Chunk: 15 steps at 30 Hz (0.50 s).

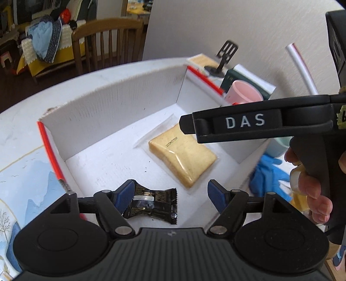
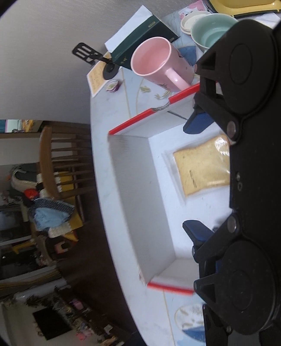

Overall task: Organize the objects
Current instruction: 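Release the bread with the right tool while the left tool drops the black snack into the box, then withdraw both tools from the red box back to the table pile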

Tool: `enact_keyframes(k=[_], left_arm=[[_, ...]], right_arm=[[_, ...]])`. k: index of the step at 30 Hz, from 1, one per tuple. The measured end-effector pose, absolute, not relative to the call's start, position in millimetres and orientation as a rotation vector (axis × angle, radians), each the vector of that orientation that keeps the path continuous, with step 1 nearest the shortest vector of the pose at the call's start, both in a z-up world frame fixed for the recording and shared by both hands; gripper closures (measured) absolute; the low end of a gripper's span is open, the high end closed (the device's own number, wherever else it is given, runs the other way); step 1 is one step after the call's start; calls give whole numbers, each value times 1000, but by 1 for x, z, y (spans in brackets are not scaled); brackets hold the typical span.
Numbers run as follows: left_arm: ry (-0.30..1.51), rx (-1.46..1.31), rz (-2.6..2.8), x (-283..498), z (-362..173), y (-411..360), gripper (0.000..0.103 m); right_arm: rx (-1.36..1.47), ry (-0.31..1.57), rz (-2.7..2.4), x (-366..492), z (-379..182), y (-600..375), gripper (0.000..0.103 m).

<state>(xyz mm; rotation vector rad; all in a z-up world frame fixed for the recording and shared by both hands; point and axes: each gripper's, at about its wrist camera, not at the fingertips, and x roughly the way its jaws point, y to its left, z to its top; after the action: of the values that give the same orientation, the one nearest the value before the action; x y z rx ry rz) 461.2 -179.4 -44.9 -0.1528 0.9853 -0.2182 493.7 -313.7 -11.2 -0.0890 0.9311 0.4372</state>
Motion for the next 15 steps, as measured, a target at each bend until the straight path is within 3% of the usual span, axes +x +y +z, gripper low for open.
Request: enact_keyframes(k=[15], left_arm=[[848,-156,-248,365,2,-145,29]], right_arm=[[-61,833,510,394,40,-309,16]])
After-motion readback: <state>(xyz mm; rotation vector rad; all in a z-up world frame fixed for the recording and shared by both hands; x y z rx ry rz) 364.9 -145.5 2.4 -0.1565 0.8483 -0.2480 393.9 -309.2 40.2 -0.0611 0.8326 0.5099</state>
